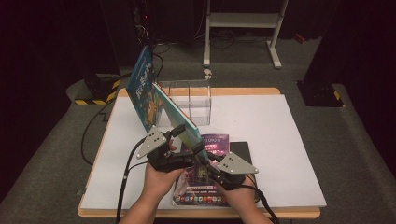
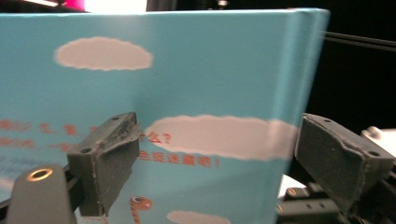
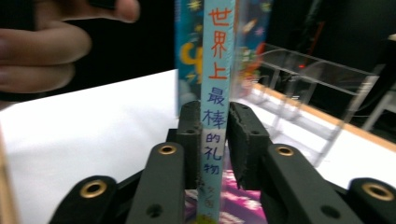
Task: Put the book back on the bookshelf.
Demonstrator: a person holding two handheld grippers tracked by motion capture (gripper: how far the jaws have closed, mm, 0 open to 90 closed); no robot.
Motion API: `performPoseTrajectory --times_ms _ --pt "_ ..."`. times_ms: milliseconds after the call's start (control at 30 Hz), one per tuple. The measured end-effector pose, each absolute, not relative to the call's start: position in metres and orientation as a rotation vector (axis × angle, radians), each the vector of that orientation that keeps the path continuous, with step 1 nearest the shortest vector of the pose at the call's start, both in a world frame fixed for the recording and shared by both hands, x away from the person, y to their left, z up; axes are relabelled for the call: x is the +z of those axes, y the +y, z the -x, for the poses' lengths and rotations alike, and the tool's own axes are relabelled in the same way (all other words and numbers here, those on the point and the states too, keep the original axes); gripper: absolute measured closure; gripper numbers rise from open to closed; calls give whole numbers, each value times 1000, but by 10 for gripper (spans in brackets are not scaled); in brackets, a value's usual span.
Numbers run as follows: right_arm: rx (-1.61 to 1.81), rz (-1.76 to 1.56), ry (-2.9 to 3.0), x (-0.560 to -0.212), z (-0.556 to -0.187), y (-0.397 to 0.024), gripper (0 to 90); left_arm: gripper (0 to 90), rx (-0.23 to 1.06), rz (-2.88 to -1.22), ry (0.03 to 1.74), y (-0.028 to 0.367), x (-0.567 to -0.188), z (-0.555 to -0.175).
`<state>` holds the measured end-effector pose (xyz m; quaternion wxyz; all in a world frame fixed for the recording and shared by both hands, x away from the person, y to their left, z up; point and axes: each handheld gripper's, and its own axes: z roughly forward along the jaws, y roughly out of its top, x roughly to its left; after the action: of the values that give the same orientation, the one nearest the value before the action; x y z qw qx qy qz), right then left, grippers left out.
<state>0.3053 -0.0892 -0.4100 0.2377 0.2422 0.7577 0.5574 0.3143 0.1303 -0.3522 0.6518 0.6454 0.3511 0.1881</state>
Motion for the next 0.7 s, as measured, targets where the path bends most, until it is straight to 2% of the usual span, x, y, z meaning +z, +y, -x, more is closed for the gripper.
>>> performPoseTrajectory --times_ms 200,400,467,567,700 --pt "1535 -625 2117 -417 -293 -72 679 60 506 -1482 849 136 -356 -304" --pt "1558 -604 2158 -420 -291 -65 629 74 509 -1531 817 144 -356 -302" --pt "1597 -591 2155 -419 -289 -67 557 91 508 -1559 794 145 -355 -301" --pt "1644 -584 2151 -417 -284 -75 503 143 521 -1574 770 144 -354 -299" --pt "1706 -570 2128 -414 -277 -94 493 164 526 -1580 767 147 -352 -298"
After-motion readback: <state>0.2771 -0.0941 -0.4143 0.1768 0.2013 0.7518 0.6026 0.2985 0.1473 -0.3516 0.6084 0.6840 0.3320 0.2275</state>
